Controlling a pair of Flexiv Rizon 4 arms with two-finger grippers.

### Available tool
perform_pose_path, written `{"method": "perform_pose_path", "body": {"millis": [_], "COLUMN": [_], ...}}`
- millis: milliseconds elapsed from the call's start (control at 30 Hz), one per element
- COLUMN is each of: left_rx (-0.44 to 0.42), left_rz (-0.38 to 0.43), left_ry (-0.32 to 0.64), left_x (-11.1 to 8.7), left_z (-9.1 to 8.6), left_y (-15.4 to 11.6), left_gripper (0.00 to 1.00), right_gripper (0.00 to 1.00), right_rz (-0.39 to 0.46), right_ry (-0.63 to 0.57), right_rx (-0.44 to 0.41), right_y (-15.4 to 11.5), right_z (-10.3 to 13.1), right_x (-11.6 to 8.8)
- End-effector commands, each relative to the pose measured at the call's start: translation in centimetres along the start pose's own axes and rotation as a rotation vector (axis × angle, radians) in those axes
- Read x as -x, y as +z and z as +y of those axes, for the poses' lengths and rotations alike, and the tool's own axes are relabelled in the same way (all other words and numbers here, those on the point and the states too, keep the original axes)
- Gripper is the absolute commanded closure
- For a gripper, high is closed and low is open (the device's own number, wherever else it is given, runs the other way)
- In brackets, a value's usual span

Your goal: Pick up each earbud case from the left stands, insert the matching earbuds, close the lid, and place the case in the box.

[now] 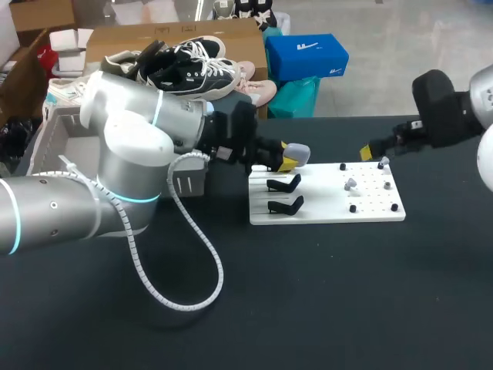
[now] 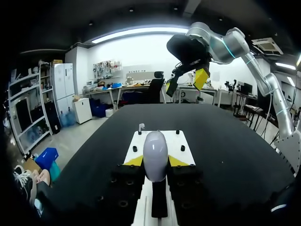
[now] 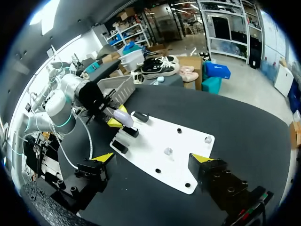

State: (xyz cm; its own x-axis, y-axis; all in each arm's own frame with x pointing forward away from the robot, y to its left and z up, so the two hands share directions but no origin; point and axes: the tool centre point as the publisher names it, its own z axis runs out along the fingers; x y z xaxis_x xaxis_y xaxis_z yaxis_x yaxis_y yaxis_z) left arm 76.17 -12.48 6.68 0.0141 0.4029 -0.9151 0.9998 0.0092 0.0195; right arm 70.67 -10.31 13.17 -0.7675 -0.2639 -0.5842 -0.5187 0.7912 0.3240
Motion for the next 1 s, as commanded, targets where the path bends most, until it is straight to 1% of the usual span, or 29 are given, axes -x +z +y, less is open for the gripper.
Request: {"method": "perform_pose_path", "body": {"millis": [33, 200, 433, 800, 1000], "left_rx": [-0.01, -0.034, -0.049, -0.06, -0.079], "left_rz": [0.002, -0.007, -0.01, -0.013, -0.021], "left_ry": [0.01, 0.031, 0.052, 0.051, 0.062], "left_x": [0.5, 1.1, 1.4, 1.4, 1.4], "left_z": [0.2, -0.3, -0.8, -0.5, -0.7], "left_y": [0.4, 1.1, 1.7, 1.8, 1.7], "left_gripper": [1.0, 1.0, 1.0, 1.0, 1.0], "right_gripper": [0.0, 0.0, 0.0, 0.0, 0.0], "right_rz": [0.03, 0.06, 0.078, 0.085, 0.091], "right_ry": [-0.006, -0.018, -0.036, -0.049, -0.05], "right_rx": [0.097, 0.13, 0.169, 0.195, 0.207], "right_y": [2.8, 4.9, 6.7, 7.7, 8.5], "right_z": [0.0, 0.7, 1.4, 2.1, 2.2], "right_x": [1.0, 1.3, 1.9, 2.2, 2.5]}}
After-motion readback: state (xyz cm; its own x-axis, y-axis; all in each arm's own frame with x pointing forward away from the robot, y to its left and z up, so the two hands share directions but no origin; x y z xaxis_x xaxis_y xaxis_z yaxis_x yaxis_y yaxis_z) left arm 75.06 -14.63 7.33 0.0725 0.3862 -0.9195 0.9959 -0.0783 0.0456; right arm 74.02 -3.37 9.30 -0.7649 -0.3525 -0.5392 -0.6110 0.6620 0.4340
